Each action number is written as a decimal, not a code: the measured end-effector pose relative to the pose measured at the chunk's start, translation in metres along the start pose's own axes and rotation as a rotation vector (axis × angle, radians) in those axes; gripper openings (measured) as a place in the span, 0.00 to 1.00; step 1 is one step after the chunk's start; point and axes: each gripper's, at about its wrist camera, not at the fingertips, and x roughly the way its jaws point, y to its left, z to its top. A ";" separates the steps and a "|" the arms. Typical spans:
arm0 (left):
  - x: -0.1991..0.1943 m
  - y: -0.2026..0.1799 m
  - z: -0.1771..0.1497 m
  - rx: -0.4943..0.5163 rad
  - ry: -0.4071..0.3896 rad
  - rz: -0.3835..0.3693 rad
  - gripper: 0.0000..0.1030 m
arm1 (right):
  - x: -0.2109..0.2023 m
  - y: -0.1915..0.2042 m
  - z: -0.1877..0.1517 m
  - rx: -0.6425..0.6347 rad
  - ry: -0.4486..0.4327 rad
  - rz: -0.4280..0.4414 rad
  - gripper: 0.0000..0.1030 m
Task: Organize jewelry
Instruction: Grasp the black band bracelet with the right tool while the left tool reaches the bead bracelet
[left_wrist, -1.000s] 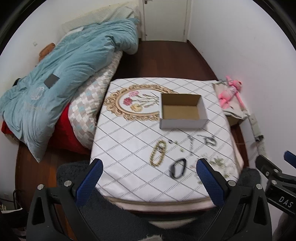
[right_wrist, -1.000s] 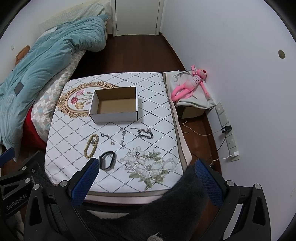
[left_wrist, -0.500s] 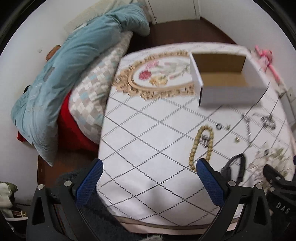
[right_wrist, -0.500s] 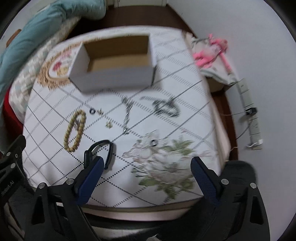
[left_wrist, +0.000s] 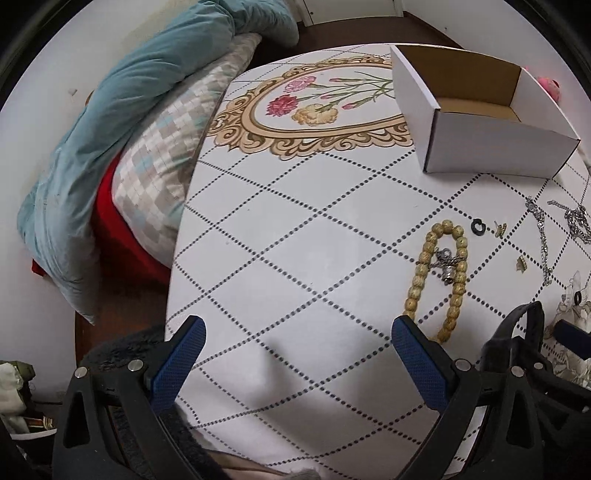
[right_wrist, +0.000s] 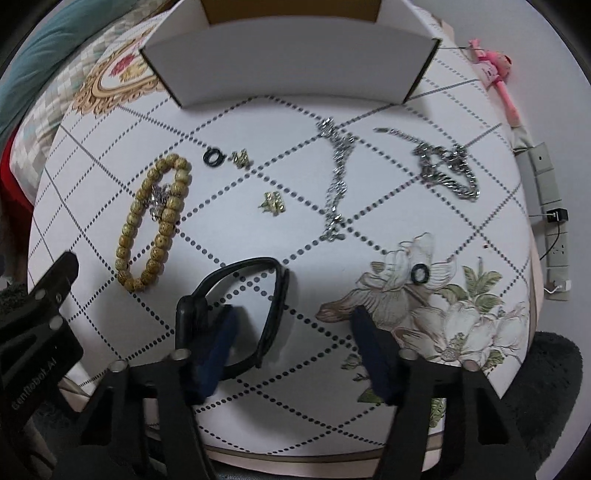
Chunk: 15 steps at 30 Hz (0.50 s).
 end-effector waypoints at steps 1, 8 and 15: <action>0.002 -0.003 0.002 0.003 0.003 -0.014 1.00 | 0.000 0.001 -0.002 -0.007 -0.007 0.003 0.49; 0.020 -0.024 0.013 0.036 0.061 -0.193 0.92 | -0.004 -0.027 -0.017 0.033 -0.013 -0.015 0.08; 0.026 -0.035 0.024 0.042 0.064 -0.286 0.45 | -0.009 -0.050 -0.032 0.075 -0.006 -0.019 0.08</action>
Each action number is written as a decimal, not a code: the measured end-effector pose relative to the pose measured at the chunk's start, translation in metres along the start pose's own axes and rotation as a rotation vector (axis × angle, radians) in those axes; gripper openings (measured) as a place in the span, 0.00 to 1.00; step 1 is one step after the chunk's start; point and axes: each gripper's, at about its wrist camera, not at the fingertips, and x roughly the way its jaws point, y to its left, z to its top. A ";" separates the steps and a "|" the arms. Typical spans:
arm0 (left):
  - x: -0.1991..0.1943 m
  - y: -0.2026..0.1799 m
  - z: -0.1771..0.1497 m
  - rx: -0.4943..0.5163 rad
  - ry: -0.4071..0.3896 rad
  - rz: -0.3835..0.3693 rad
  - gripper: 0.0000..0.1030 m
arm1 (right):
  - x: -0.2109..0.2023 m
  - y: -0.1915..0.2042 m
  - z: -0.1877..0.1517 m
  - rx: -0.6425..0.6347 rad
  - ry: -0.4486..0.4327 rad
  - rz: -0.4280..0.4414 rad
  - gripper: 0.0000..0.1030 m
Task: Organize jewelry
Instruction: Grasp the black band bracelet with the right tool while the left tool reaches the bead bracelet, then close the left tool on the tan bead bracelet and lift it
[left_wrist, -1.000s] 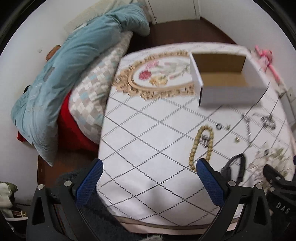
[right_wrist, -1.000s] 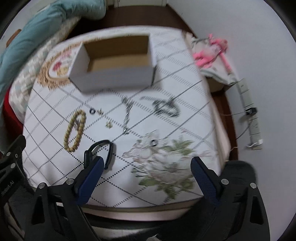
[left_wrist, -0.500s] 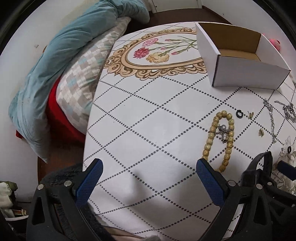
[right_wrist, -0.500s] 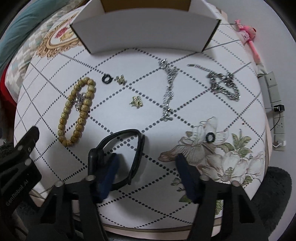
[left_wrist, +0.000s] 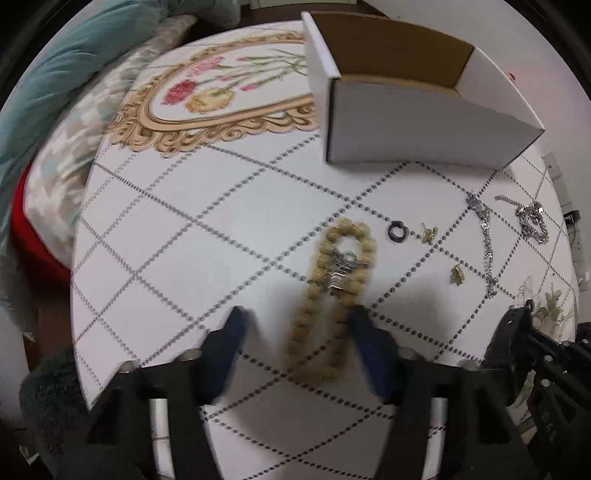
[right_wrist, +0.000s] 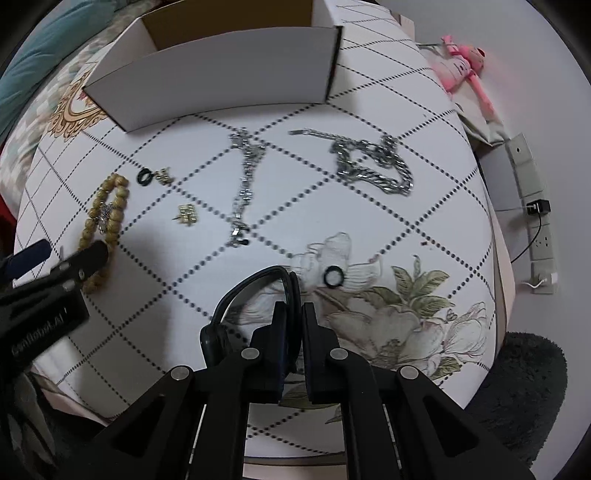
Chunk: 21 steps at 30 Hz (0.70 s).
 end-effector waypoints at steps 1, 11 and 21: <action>0.000 0.000 0.001 0.003 -0.004 -0.010 0.40 | -0.002 0.000 -0.002 -0.002 -0.001 -0.001 0.08; -0.004 0.001 -0.007 0.017 -0.027 -0.046 0.14 | -0.002 0.001 0.008 -0.004 -0.011 0.007 0.06; -0.041 0.022 -0.021 -0.021 -0.063 -0.141 0.00 | -0.017 -0.030 0.033 0.020 -0.063 0.077 0.06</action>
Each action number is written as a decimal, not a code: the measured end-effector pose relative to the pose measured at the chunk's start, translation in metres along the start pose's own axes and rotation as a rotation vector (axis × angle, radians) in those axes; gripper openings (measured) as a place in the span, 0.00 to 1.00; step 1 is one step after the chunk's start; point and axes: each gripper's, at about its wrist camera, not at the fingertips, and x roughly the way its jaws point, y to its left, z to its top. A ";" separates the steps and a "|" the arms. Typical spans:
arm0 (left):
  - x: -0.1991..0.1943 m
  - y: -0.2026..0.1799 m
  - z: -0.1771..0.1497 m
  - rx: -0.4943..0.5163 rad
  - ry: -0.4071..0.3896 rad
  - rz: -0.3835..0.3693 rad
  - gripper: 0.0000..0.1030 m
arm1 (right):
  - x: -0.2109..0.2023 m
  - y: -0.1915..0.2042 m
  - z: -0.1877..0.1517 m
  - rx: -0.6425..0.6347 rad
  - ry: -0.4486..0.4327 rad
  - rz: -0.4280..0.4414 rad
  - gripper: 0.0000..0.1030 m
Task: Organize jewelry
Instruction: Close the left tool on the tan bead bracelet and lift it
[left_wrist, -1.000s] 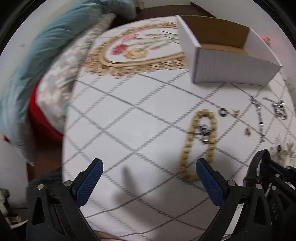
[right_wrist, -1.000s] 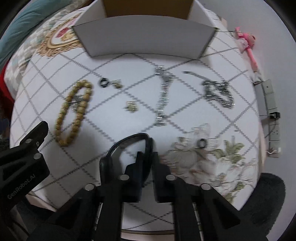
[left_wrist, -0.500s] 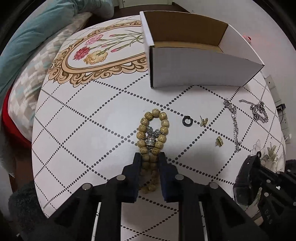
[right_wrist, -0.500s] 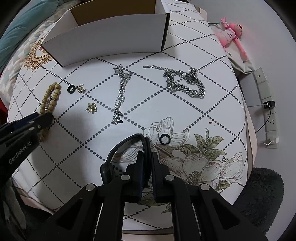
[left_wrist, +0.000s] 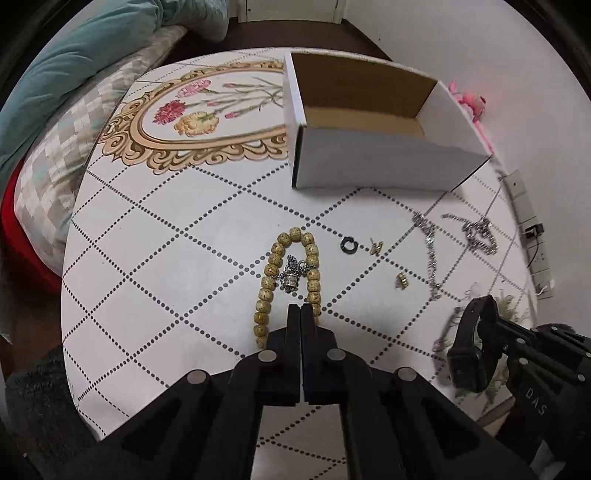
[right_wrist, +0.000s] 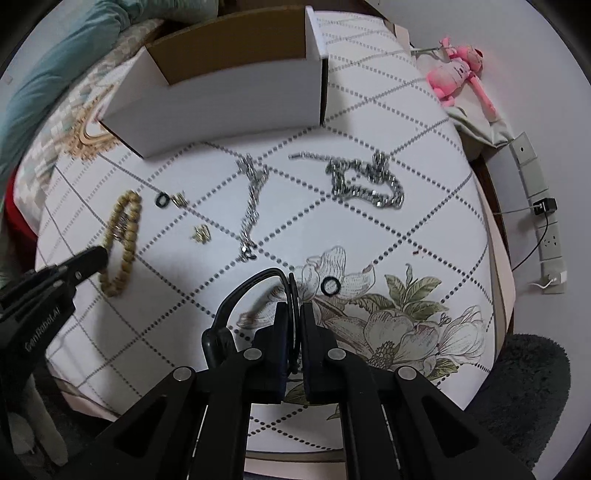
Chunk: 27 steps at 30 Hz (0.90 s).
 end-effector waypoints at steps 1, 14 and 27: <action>-0.005 0.001 0.000 -0.005 -0.010 -0.007 0.00 | -0.003 0.000 0.001 0.002 -0.007 0.005 0.06; 0.024 0.001 0.009 -0.019 0.048 0.016 0.03 | -0.024 -0.001 0.011 0.027 -0.057 0.052 0.06; 0.031 -0.007 0.008 0.040 -0.003 0.045 0.00 | -0.006 -0.007 0.003 0.048 -0.021 0.036 0.06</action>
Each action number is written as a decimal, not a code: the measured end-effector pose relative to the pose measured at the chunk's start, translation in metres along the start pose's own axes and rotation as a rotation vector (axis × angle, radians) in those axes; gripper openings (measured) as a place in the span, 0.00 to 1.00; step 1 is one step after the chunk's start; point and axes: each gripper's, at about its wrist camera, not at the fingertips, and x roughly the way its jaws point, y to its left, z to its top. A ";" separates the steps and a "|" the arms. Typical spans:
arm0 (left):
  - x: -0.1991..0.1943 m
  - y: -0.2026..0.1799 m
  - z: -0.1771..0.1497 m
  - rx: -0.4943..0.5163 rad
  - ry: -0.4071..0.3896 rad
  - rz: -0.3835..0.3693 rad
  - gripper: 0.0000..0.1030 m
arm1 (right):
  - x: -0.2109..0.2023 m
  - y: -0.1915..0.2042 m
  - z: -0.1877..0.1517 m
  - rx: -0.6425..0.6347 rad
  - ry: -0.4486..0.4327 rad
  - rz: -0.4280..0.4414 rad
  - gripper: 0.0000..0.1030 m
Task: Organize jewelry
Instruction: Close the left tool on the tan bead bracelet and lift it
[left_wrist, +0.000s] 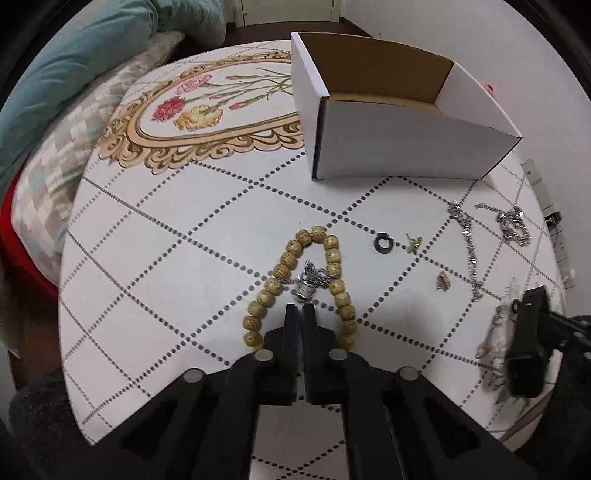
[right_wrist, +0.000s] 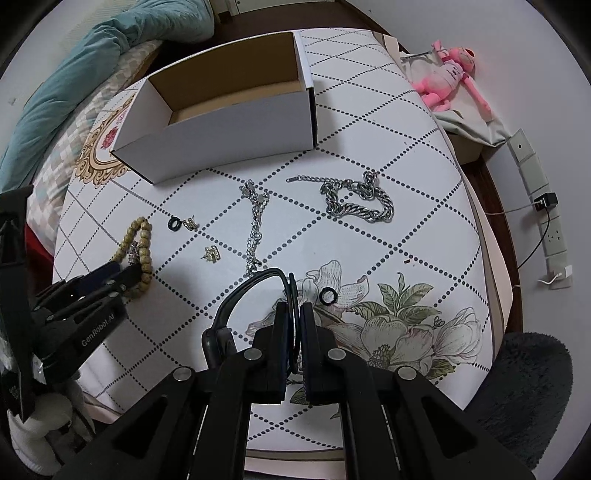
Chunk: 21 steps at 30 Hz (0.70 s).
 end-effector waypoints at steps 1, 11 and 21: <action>0.000 0.002 -0.001 -0.011 0.003 -0.013 0.00 | 0.001 0.001 -0.001 0.000 0.003 0.002 0.06; -0.058 0.026 -0.017 -0.053 -0.087 -0.106 0.00 | -0.008 0.006 0.003 -0.002 -0.018 0.029 0.06; 0.001 0.032 -0.014 -0.101 0.031 -0.071 0.05 | -0.013 0.008 0.004 0.005 -0.027 0.043 0.06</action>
